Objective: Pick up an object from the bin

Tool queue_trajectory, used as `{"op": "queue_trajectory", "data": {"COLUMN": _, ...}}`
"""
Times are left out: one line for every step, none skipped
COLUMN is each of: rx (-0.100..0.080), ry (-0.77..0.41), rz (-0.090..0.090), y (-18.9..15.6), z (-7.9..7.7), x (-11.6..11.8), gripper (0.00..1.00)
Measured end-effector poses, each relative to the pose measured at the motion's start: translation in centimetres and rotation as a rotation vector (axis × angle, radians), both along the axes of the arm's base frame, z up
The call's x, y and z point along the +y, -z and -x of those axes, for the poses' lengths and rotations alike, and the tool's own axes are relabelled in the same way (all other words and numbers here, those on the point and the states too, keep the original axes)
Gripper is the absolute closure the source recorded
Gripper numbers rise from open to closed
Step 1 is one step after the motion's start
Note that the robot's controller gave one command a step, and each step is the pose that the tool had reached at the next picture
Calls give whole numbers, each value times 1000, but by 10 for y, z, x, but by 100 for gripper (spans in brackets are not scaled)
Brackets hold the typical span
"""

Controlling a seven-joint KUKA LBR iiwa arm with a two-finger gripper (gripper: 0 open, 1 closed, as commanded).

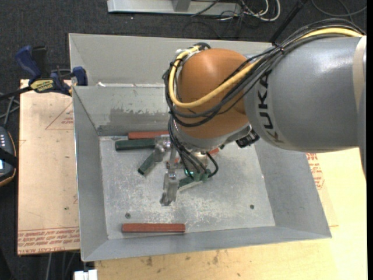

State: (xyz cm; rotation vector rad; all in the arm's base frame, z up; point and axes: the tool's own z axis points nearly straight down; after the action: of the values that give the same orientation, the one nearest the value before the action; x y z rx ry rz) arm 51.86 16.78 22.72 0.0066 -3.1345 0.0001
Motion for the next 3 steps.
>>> {"op": "queue_trajectory", "data": {"rx": -3, "ry": 2, "rz": -1, "y": -2, "z": -1, "x": 0, "gripper": 0}}
{"op": "queue_trajectory", "data": {"rx": -9, "ry": -53, "rz": -2, "y": -8, "z": -26, "x": 4, "gripper": 0}}
{"op": "queue_trajectory", "data": {"rx": -13, "ry": 75, "rz": -3, "y": 39, "z": -42, "x": -3, "gripper": 0}}
